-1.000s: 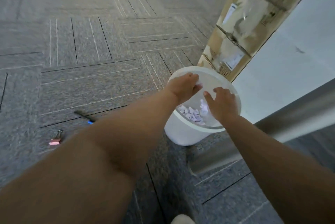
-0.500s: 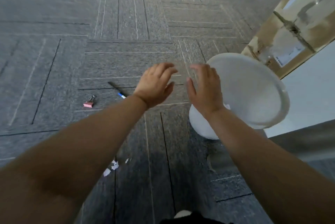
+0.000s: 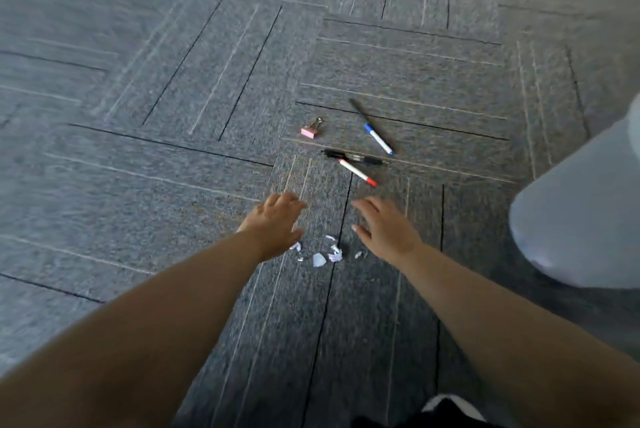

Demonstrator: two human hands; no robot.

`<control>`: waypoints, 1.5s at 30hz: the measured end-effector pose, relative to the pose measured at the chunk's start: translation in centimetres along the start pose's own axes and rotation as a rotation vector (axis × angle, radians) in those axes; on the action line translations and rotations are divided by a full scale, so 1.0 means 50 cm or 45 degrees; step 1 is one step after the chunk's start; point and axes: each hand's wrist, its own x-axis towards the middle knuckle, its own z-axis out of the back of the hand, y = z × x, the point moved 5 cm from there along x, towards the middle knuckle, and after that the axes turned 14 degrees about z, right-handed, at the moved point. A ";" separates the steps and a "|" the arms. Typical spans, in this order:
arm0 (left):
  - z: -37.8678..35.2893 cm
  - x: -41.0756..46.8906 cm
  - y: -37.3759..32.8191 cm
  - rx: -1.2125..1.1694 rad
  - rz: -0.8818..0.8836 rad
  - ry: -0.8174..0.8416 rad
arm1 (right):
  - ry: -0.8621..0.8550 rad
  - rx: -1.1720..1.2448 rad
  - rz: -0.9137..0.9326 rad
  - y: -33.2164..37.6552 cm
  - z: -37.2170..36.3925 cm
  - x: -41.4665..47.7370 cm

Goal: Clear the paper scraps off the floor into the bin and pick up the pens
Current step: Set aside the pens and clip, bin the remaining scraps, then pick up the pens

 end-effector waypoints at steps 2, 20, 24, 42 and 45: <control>-0.055 -0.023 0.000 -0.001 0.068 0.172 | 0.101 0.029 -0.038 0.004 -0.035 -0.006; -0.151 -0.068 -0.028 -0.220 0.341 -0.004 | -0.199 0.025 -0.225 -0.013 -0.107 -0.092; -0.164 -0.056 -0.032 -0.249 0.403 0.168 | -0.128 -0.005 -0.272 -0.006 -0.141 -0.118; -0.152 -0.039 -0.077 -0.466 0.236 0.181 | -0.033 0.118 0.076 0.046 -0.153 -0.033; -0.154 -0.038 -0.079 -0.478 0.214 0.172 | -0.016 0.111 0.103 0.052 -0.158 -0.033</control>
